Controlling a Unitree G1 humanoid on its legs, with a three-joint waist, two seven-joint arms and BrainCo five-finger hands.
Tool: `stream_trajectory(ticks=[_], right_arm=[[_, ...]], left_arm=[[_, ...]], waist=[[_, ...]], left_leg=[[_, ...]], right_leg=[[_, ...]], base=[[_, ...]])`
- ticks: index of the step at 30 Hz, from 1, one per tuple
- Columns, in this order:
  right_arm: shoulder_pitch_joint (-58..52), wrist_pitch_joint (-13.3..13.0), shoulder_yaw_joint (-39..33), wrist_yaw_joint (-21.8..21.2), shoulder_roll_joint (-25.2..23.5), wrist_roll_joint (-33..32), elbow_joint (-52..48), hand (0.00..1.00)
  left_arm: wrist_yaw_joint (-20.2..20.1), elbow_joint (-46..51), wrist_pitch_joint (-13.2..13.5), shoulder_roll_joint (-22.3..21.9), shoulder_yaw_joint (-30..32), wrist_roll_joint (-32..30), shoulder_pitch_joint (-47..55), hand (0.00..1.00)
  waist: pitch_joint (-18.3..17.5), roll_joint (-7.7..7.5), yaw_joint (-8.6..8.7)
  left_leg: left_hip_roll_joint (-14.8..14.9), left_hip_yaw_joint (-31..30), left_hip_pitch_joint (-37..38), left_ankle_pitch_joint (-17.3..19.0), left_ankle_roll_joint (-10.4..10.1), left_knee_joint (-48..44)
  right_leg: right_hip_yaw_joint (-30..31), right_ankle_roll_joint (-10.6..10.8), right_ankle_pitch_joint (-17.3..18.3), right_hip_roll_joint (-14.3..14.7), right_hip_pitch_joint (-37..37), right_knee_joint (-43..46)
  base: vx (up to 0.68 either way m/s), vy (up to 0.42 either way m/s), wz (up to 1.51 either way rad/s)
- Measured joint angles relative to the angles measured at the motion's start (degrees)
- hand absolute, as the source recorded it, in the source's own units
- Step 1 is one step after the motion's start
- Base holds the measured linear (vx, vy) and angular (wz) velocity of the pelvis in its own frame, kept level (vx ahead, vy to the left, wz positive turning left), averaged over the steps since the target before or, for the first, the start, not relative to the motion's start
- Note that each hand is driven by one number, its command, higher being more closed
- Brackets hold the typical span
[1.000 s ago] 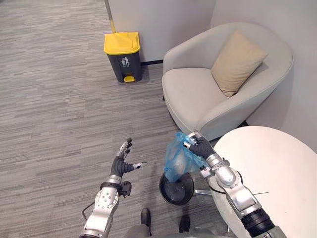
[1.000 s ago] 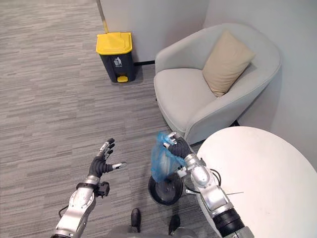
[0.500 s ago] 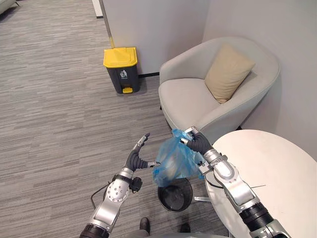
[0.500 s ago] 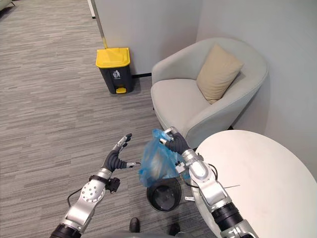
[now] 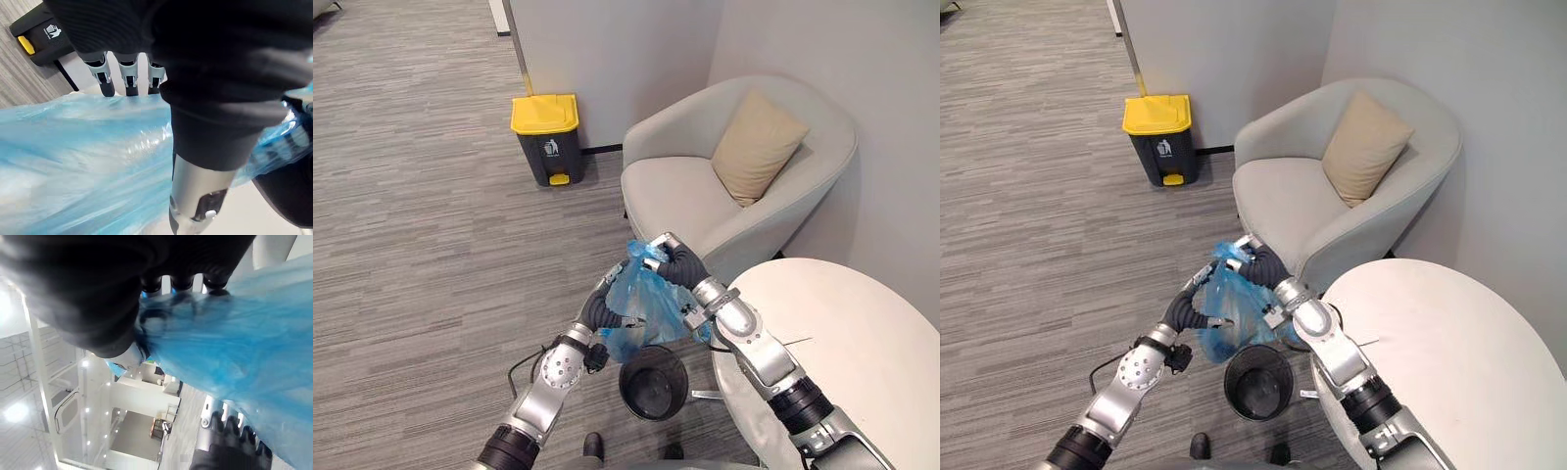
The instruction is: Gather rubbish on tea table into small bin, then transfer packed bag to large trash can.
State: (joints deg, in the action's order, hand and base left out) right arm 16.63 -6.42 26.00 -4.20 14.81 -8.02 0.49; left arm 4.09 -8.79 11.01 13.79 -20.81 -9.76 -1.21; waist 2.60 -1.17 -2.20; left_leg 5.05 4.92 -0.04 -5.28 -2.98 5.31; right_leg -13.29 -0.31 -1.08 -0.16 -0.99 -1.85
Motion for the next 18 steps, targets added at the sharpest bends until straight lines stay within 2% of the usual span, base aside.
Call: stream_trajectory(ticks=[3,9,12,18], right_arm=[[1.14,0.03,1.79,-0.02,-0.30,-0.46,-0.07,1.00],[2.17,0.04,2.10,-0.11,-0.93,-0.46,-0.08,1.00],[2.25,0.09,2.26,-0.10,-0.96,-0.48,-0.09,1.00],[4.35,0.29,6.55,-0.72,-1.03,-1.03,-0.08,1.00]], left_arm=[[0.07,-1.06,-0.79,-0.72,-0.04,0.01,0.00,0.00],[-0.01,-1.99,-0.72,-1.43,-0.05,0.00,0.00,0.00],[-0.26,-4.29,-0.36,-1.48,-0.06,0.00,-0.03,0.00],[1.77,-7.97,1.35,-2.56,-1.07,-1.24,-0.13,0.00]], waist=[[-0.01,-0.02,0.05],[-0.07,-0.12,-0.08],[-0.08,-0.13,-0.12],[-0.07,-0.16,-0.26]], left_leg=[[0.06,-0.01,0.15,0.00,0.00,0.00],[0.13,0.00,0.58,0.03,-0.03,0.01],[0.15,0.00,0.58,0.03,-0.04,0.01],[0.20,0.01,0.47,0.06,-0.08,0.01]], right_leg=[[0.00,-0.21,-0.19,0.09,-0.28,-0.26],[0.05,-0.21,-0.19,0.13,-0.70,-0.30],[0.06,-0.21,-0.19,0.14,-0.70,-0.30],[0.11,-0.21,-0.19,0.22,-0.62,-0.38]], base=[[0.00,0.000,0.00],[0.00,0.000,0.00],[0.00,0.000,0.00],[0.00,0.000,0.00]])
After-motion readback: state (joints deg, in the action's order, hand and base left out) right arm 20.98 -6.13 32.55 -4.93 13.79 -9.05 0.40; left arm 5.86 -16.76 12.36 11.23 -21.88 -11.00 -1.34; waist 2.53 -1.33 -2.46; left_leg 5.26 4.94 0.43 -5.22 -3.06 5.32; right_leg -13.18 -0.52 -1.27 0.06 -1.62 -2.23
